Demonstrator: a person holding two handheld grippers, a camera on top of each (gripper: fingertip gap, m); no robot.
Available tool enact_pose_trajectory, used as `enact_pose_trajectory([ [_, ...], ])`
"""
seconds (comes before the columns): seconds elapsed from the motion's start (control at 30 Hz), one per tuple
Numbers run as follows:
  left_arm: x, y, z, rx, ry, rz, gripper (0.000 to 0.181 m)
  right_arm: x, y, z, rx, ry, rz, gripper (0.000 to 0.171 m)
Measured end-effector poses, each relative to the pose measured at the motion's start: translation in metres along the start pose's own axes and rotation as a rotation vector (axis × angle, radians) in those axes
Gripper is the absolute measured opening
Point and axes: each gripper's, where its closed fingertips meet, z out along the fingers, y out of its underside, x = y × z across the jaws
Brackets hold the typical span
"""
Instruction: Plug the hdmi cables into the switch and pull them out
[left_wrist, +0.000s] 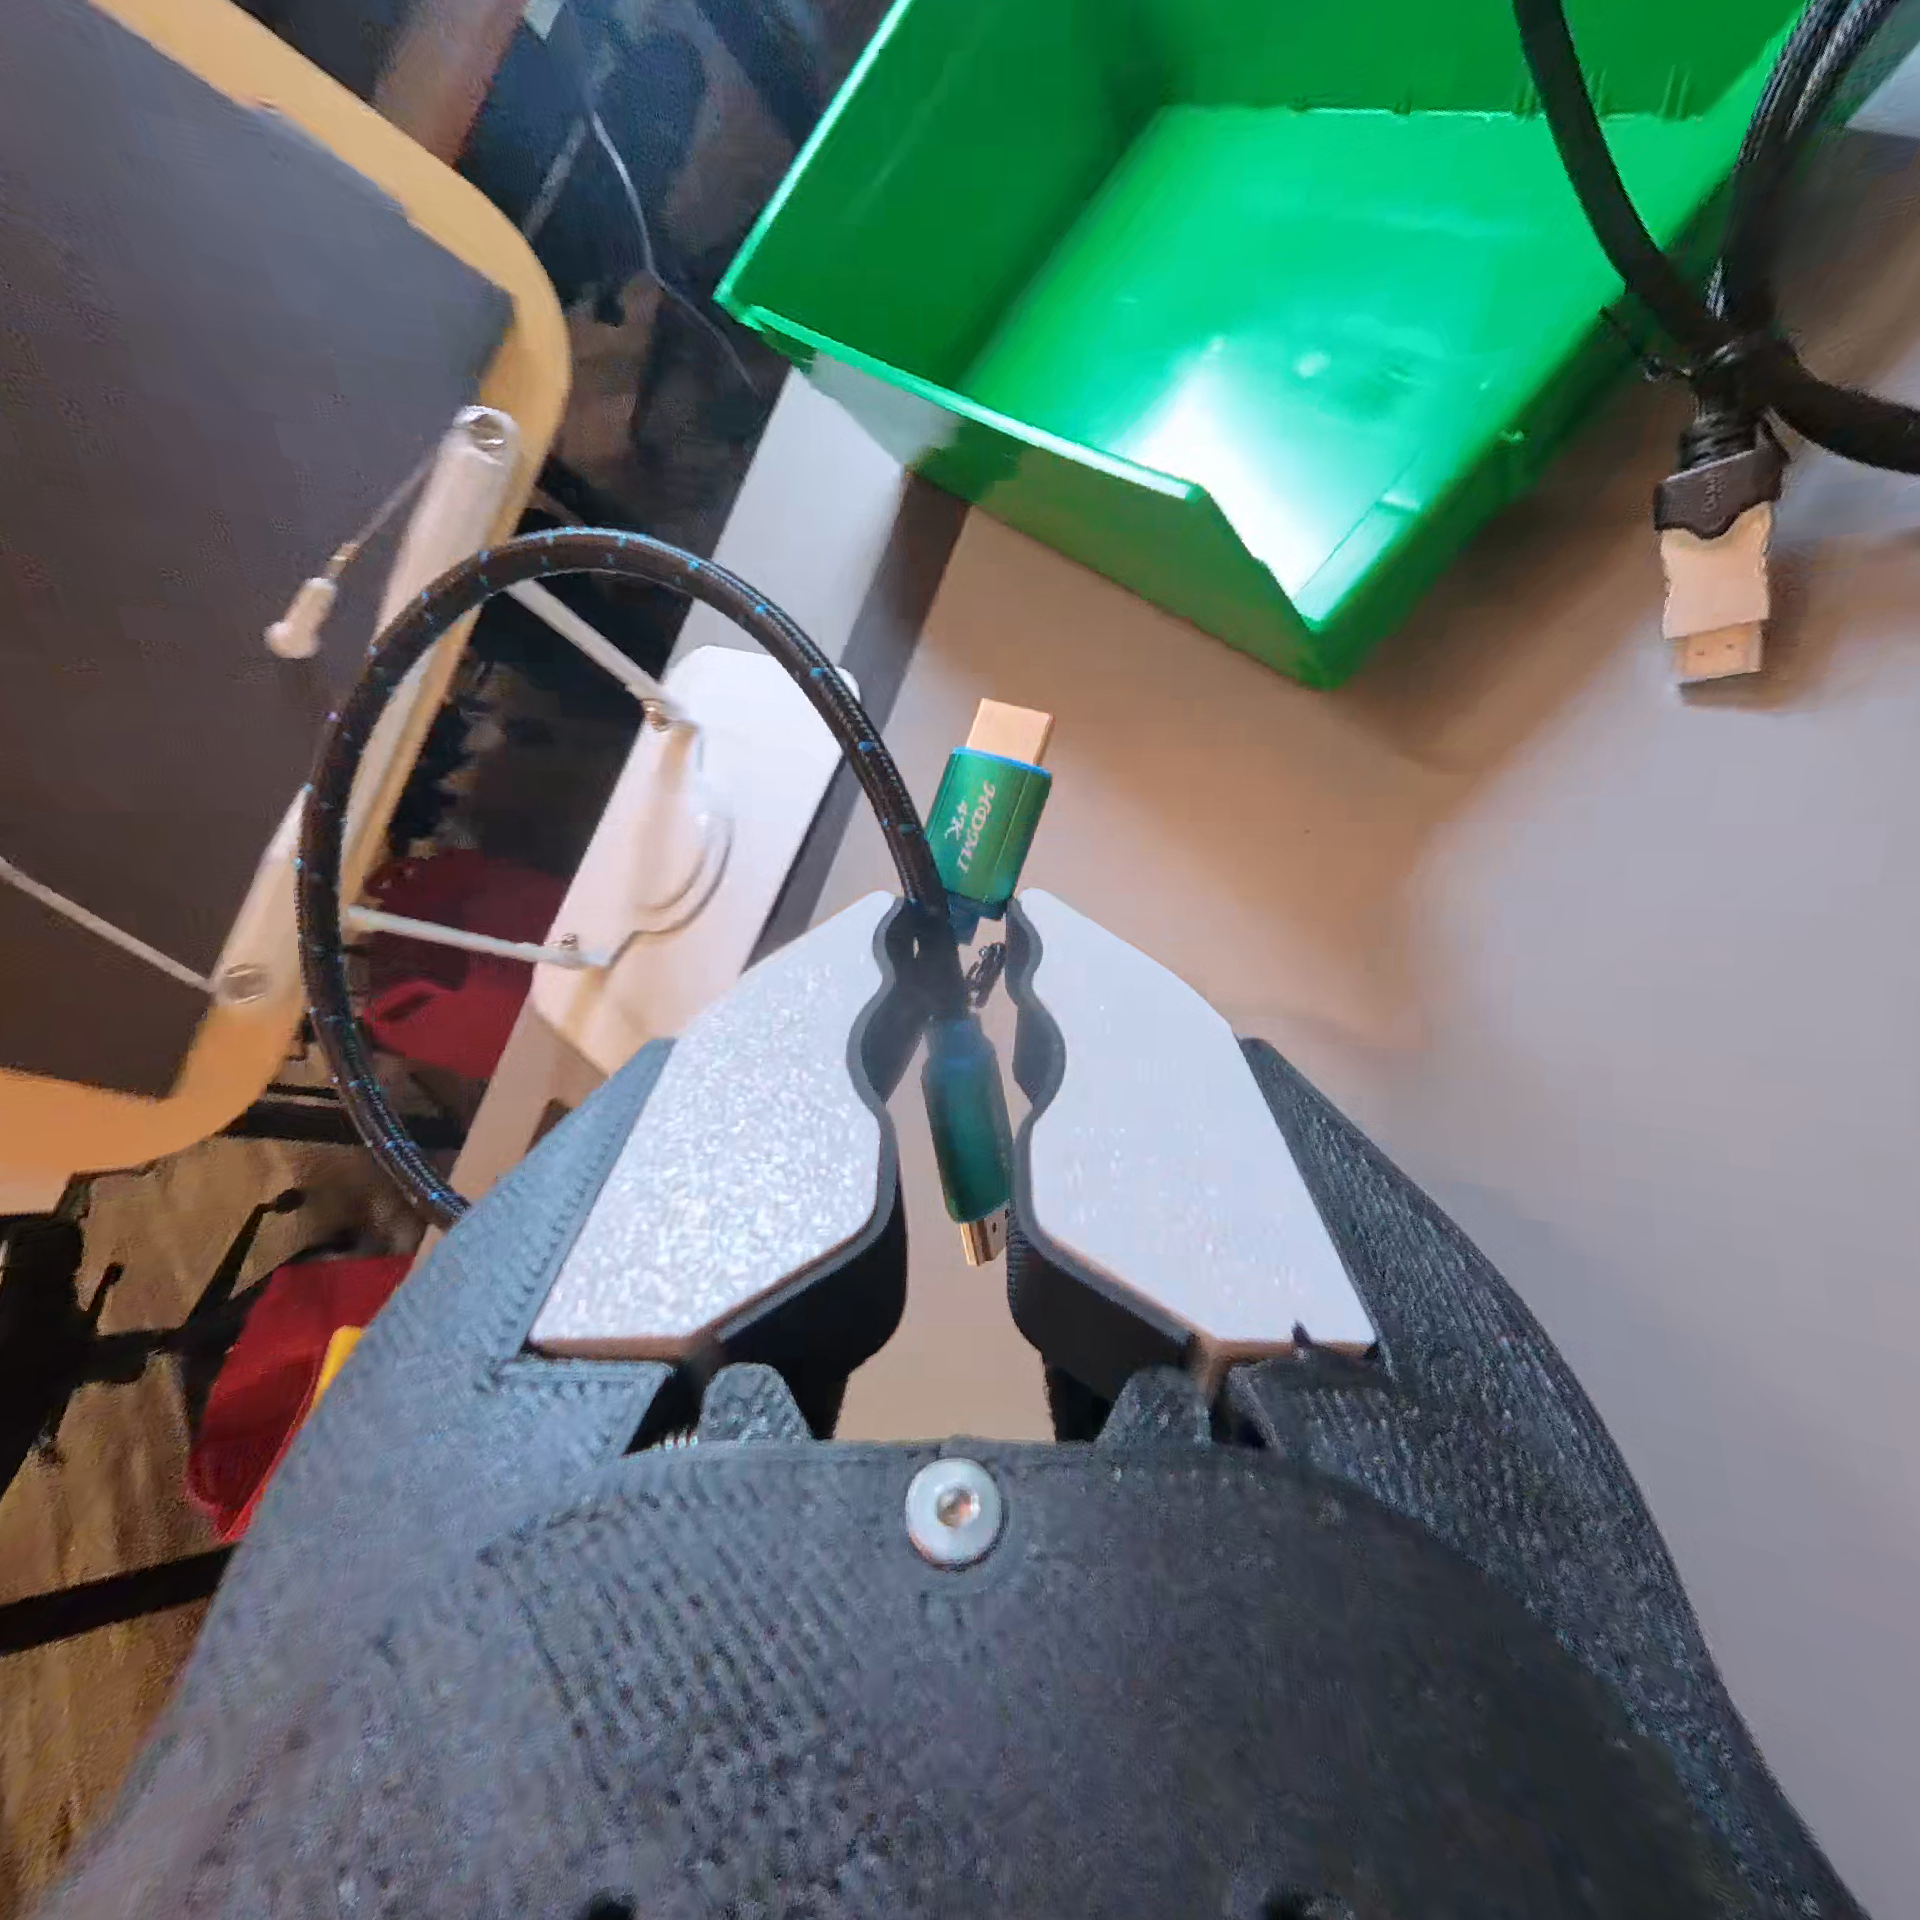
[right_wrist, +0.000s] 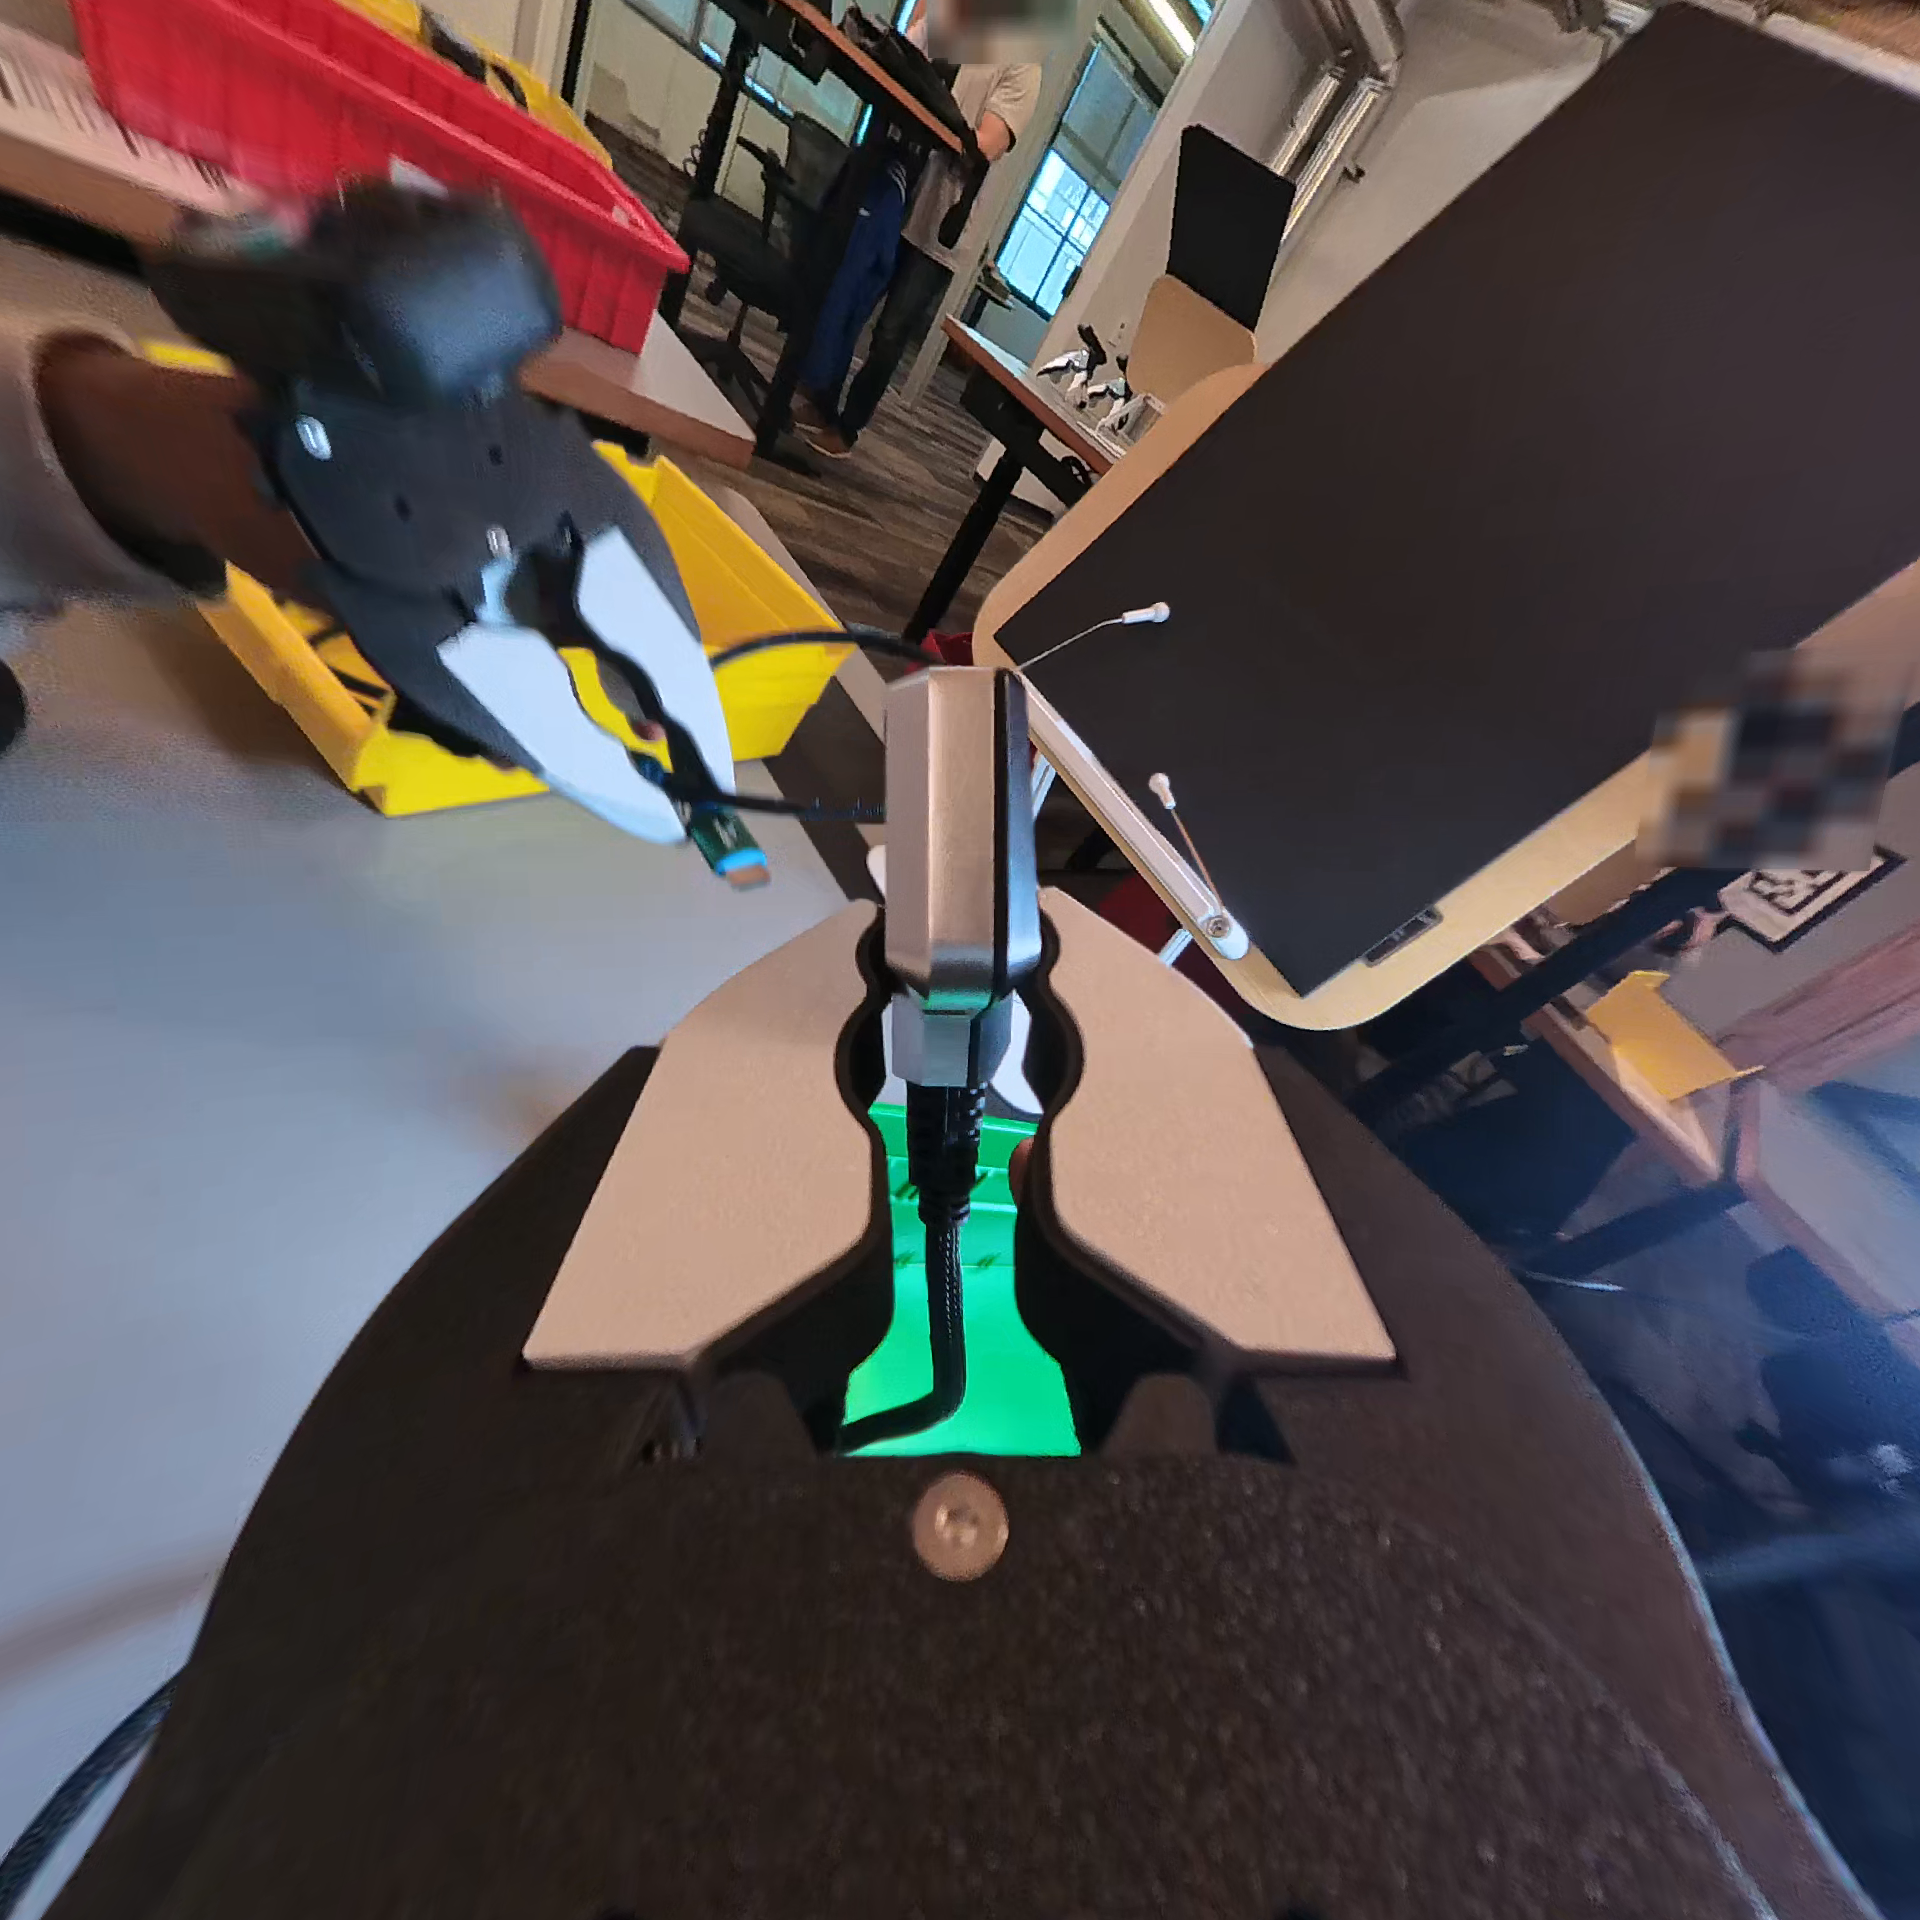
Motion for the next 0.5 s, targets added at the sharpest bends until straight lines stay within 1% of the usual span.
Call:
enact_pose_trajectory([
  [0.07,-0.006,-0.003,-0.013,-0.011,-0.011,-0.006,0.018,-0.008,0.004,0.010,-0.017,0.013,-0.099,0.023],
  [0.2,0.002,-0.009,-0.035,-0.048,0.062,-0.051,0.018,-0.028,0.025,0.040,-0.108,0.090,-0.438,0.022],
  [0.27,0.009,-0.014,-0.044,-0.058,0.098,-0.064,0.018,-0.044,0.032,0.056,-0.110,0.106,-0.560,0.022],
  [0.37,0.016,-0.013,-0.051,-0.100,0.124,-0.070,0.018,-0.067,0.043,0.074,-0.114,0.105,-0.684,0.022],
  [0.5,0.015,0.000,-0.049,-0.159,0.131,-0.065,0.018,-0.092,0.047,0.085,-0.083,0.055,-0.734,0.022],
])
